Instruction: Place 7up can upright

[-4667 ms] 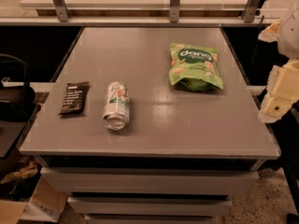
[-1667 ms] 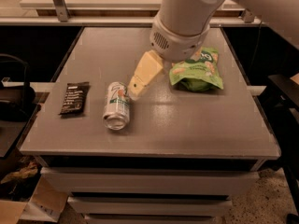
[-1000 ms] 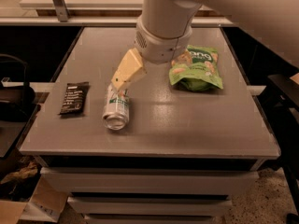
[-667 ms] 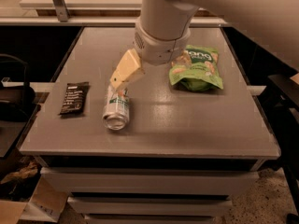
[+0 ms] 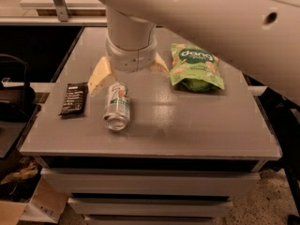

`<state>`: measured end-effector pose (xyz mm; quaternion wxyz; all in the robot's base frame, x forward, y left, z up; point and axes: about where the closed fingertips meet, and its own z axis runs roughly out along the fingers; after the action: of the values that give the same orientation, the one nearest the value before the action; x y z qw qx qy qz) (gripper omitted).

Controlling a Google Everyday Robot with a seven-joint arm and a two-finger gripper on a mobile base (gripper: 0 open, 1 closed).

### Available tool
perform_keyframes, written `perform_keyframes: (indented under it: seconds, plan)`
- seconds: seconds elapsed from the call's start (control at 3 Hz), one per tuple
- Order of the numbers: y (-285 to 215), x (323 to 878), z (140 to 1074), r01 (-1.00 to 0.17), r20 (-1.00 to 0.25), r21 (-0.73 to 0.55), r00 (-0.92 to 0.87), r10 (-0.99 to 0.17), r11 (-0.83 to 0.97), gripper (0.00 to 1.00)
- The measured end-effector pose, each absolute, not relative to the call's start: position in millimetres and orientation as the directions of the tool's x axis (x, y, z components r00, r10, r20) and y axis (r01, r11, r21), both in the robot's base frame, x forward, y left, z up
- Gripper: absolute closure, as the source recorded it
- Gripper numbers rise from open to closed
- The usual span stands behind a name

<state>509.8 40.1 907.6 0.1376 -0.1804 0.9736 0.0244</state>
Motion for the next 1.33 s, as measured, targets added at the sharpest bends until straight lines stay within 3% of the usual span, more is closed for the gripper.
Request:
perform_keyframes:
  seconds: [1.33]
  plan:
    - [89, 525, 859, -0.190, -0.145, 0.043, -0.973, -0.182, 0.981, 0.00]
